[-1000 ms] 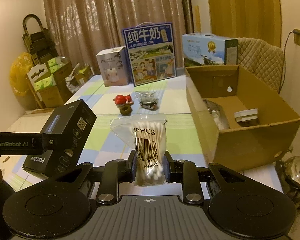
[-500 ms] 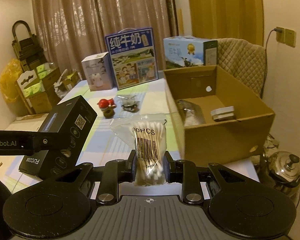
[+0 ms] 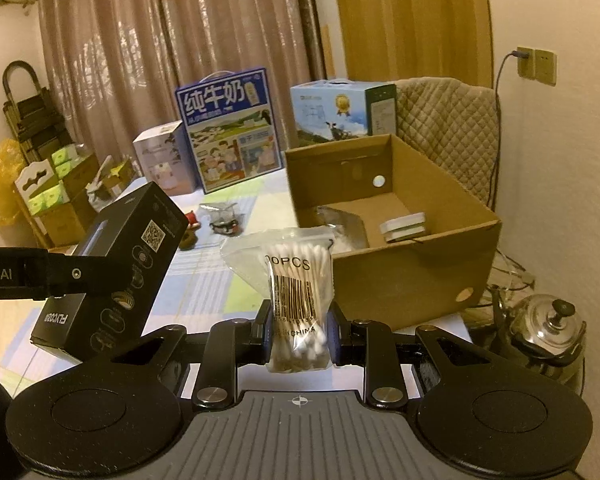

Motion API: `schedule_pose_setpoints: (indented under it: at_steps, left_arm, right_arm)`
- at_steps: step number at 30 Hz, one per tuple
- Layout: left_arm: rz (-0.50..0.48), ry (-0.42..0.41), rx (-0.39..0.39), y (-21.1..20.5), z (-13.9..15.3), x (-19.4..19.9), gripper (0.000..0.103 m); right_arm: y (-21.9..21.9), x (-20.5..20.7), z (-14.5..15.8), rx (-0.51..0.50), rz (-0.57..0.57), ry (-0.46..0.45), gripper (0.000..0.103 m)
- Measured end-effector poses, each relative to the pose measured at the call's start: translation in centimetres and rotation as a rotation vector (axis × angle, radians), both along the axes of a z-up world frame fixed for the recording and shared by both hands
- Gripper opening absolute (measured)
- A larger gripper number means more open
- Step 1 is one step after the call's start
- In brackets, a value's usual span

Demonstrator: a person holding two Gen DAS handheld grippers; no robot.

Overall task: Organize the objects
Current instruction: 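Carry the swab bag and black box up toward the cardboard box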

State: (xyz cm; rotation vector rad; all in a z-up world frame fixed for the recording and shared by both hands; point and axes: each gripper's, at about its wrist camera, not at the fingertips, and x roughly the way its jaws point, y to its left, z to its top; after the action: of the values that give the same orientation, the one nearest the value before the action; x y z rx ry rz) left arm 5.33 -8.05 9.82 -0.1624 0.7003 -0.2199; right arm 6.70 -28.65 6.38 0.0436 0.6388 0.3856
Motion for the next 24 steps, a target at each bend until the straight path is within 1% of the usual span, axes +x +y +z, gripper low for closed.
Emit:
schedule_pose_setpoints:
  at_steps: [10,24]
  left_arm:
    - [-0.037,-0.006,-0.025,-2.2,0.7,0.8,0.077]
    - [-0.061,-0.030,-0.050,-4.5,2.1,2.4,0.077]
  right_arm:
    - [-2.1,0.4,0.4,0.000,-0.035,-0.003,0.023]
    - [-4.0,1.5,1.2,-0.032,-0.060,-0.029,0.023]
